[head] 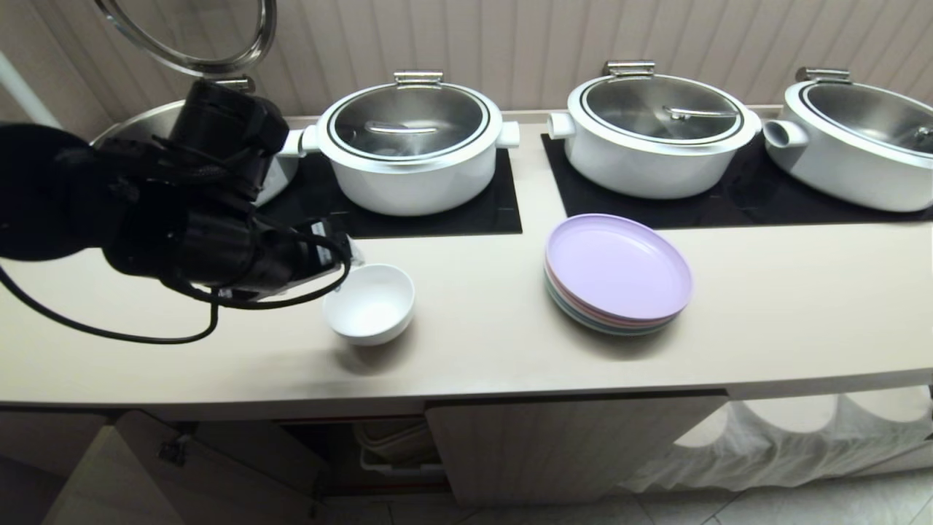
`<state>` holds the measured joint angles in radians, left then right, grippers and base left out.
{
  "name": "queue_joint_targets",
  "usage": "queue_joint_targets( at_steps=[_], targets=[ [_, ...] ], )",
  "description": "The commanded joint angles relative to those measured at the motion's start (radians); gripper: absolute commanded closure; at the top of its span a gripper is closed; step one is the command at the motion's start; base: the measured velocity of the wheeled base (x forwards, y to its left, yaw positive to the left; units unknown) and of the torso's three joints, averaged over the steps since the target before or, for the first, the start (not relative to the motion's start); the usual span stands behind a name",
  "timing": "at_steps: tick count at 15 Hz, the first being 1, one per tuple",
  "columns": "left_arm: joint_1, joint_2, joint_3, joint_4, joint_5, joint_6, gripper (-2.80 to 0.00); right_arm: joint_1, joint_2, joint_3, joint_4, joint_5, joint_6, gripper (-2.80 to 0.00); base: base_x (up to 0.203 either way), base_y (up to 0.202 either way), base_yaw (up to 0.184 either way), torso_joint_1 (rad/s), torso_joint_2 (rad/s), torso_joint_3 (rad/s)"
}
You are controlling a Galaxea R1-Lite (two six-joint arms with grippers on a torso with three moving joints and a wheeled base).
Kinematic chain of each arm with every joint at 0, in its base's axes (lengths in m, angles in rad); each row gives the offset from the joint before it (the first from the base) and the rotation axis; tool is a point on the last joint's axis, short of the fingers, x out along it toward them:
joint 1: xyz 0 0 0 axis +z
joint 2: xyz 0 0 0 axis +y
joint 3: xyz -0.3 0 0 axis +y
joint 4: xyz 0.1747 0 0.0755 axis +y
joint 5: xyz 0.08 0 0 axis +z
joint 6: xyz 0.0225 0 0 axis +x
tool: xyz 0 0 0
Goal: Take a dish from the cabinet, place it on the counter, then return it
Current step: Pick up the bowl from the table
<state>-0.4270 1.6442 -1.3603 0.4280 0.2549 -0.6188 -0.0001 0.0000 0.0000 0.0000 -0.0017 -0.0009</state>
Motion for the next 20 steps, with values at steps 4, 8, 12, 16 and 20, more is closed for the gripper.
queue_joint_targets(
  at_steps=[4, 8, 12, 16, 20],
  targets=[
    [-0.001, -0.060, 0.043, -0.023, 0.000, 0.024, 0.00, 0.000, 0.000, 0.000, 0.000, 0.000, -0.001, 0.00, 0.000, 0.000, 0.000, 0.000, 0.00, 0.000],
    [0.001, -0.069, 0.050, -0.023, -0.002, 0.024, 0.00, 0.000, 0.000, 0.000, 0.000, 0.000, -0.001, 0.00, 0.000, 0.000, 0.000, 0.000, 0.00, 0.000],
    [0.001, -0.098, 0.091, -0.023, 0.000, 0.024, 0.00, 0.000, 0.000, 0.000, 0.000, 0.000, -0.001, 0.00, 0.000, 0.000, 0.000, 0.000, 0.00, 0.000],
    [0.004, -0.114, 0.188, -0.160, 0.006, 0.027, 0.00, 0.000, 0.000, 0.000, 0.000, 0.000, -0.001, 0.00, 0.000, 0.000, 0.000, 0.000, 0.00, 0.000],
    [0.006, -0.122, 0.436, -0.571, 0.012, 0.160, 0.00, 0.000, 0.000, 0.000, 0.000, 0.000, -0.001, 0.00, 0.000, 0.000, 0.000, 0.000, 0.00, 0.000]
  ],
)
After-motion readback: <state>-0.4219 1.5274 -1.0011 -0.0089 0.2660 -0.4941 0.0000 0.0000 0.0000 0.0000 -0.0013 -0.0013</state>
